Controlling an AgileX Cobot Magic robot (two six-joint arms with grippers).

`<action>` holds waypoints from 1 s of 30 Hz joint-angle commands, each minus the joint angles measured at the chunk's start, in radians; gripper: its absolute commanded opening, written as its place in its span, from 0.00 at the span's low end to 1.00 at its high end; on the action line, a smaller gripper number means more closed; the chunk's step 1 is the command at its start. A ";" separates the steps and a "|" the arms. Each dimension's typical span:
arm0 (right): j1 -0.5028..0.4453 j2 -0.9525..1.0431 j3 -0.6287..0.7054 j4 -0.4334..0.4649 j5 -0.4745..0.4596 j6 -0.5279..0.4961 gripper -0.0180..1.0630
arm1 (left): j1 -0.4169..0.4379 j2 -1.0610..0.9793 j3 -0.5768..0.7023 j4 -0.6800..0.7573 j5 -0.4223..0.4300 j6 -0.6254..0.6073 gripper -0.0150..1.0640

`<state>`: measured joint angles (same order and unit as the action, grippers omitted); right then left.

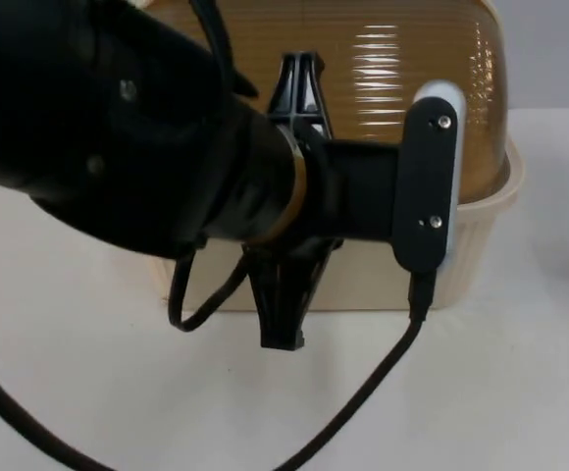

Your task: Open the box lid with the left hand, place the block into the box with the right hand, then close the box lid with the left hand.

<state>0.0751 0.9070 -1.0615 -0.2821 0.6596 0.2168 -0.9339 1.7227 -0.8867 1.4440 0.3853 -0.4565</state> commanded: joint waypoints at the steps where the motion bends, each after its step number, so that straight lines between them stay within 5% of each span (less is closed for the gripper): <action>1: 0.002 -0.003 -0.007 -0.007 -0.007 0.003 0.98 | 0.003 0.001 0.004 0.062 0.022 -0.084 0.01; 5: 0.002 -0.003 -0.007 -0.007 -0.006 0.001 0.98 | 0.003 0.001 0.004 0.300 0.107 -0.344 0.01; 7: 0.002 -0.003 -0.007 -0.007 -0.006 0.001 0.98 | 0.003 0.001 0.004 0.300 0.110 -0.361 0.01; 14: 0.002 -0.003 -0.007 -0.007 -0.006 0.001 0.98 | 0.003 0.001 0.006 0.245 0.022 -0.300 0.01; 30: 0.002 -0.003 -0.007 -0.004 -0.004 0.001 0.98 | 0.009 0.054 0.004 0.215 0.002 -0.229 0.01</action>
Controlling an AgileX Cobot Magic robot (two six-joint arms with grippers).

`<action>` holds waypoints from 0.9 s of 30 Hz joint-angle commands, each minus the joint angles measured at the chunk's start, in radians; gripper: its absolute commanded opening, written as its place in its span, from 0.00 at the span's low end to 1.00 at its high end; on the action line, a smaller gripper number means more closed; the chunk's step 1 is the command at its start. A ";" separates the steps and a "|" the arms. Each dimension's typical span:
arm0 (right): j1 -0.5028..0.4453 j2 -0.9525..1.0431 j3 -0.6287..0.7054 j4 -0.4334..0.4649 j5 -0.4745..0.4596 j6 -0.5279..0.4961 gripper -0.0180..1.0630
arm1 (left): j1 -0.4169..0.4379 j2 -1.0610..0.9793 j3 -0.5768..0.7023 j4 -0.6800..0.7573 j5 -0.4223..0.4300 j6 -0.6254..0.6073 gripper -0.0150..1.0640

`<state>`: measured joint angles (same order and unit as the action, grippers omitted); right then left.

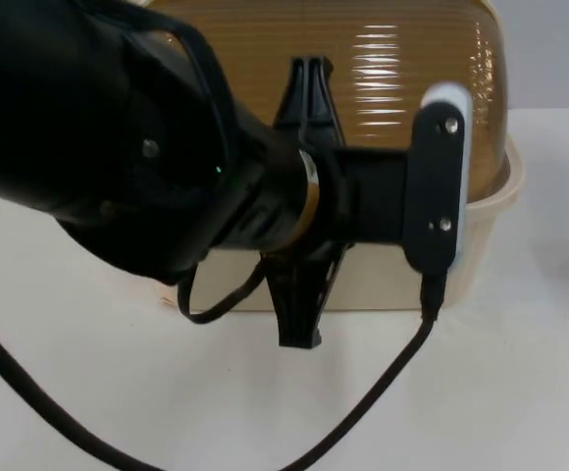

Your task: Open the box lid with the left hand, place the block into the box with the right hand, then close the box lid with the left hand.

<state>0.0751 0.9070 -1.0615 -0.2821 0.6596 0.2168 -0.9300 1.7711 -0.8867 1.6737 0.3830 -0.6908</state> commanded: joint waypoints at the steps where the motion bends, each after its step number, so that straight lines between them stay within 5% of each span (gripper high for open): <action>1: 0.002 -0.003 -0.007 -0.004 -0.004 0.001 0.98 | 0.005 0.006 0.004 -0.015 0.004 0.005 0.01; 27: 0.002 -0.003 -0.007 -0.004 -0.003 0.003 0.98 | 0.048 0.016 0.004 0.006 0.041 0.003 0.01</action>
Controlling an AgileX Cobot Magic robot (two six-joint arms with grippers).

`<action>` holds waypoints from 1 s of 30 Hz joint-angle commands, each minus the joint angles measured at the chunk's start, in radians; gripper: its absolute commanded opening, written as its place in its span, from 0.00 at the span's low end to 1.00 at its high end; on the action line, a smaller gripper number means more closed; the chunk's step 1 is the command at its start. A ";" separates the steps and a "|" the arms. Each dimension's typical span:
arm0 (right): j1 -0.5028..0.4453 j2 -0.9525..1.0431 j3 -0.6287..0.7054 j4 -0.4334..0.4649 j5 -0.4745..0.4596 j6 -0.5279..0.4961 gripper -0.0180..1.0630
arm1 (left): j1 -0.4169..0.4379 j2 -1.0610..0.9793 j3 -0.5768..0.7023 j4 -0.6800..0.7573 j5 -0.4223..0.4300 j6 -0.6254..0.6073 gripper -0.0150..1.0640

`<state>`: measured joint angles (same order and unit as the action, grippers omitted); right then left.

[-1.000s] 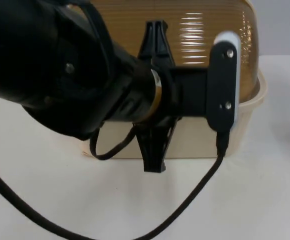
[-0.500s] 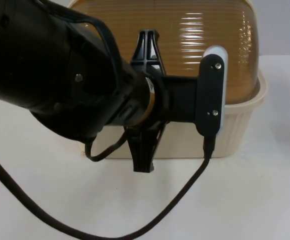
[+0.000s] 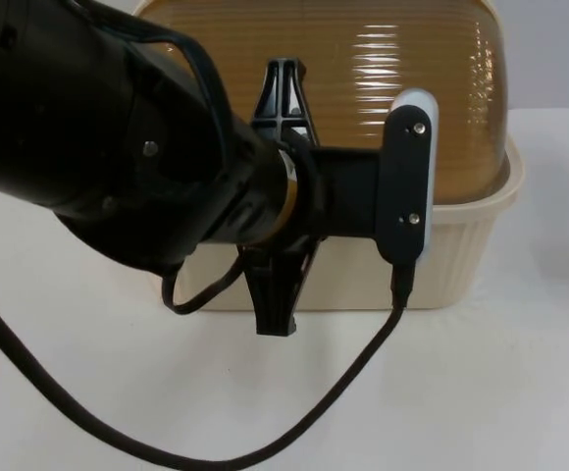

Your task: Open the box lid with the left hand, place the block into the box with the right hand, then close the box lid with the left hand.

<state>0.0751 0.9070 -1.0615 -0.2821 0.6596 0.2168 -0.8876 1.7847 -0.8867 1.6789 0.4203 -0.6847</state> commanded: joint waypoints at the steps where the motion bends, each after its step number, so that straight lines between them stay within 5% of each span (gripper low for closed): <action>1: 0.002 -0.003 -0.007 -0.004 -0.003 0.003 0.98 | 0.006 0.003 0.004 0.000 0.004 -0.003 0.01; 7: 0.002 -0.003 -0.007 -0.004 -0.003 0.003 0.98 | 0.006 0.003 0.004 -0.037 -0.038 0.023 0.01; 30: 0.002 -0.003 -0.007 -0.002 0.002 0.003 0.98 | 0.006 0.018 0.004 0.015 0.067 0.023 0.01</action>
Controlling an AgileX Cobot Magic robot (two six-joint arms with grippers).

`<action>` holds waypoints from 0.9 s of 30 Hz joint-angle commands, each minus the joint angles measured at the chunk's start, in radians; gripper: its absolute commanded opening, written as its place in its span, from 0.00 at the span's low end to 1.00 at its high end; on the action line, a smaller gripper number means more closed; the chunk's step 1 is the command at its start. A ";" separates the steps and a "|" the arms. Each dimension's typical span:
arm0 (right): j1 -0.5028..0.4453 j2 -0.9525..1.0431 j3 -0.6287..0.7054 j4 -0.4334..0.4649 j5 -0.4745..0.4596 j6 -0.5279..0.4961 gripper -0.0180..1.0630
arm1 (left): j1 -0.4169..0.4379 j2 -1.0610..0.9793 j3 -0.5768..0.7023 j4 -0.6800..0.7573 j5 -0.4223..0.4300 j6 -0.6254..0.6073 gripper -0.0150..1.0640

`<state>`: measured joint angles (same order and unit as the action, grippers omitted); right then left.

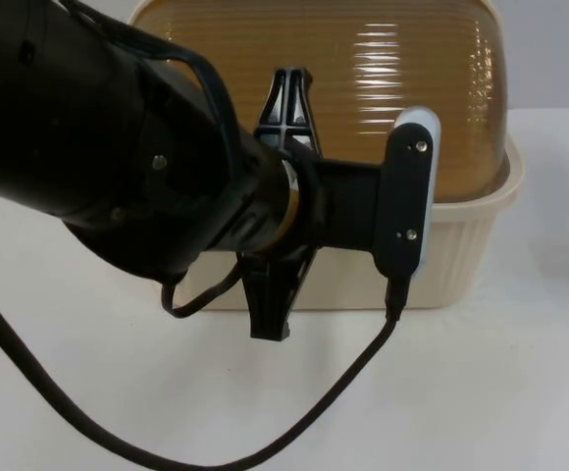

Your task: Open the box lid with the left hand, place the block into the box with the right hand, then close the box lid with the left hand.

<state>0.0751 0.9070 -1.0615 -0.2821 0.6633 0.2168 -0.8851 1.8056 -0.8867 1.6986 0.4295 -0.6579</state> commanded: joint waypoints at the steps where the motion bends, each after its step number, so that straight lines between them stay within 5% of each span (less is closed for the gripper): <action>1: 0.002 -0.003 -0.007 -0.002 -0.001 0.003 0.98 | 0.003 -0.003 0.004 -0.016 0.058 -0.004 0.01; 27: 0.002 -0.003 -0.007 0.000 0.005 0.003 0.98 | 0.003 -0.023 -0.045 -0.084 0.053 0.011 0.01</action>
<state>0.0751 0.9070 -1.0615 -0.2804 0.6650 0.2168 -0.8851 1.7951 -0.9232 1.6172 0.4685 -0.6448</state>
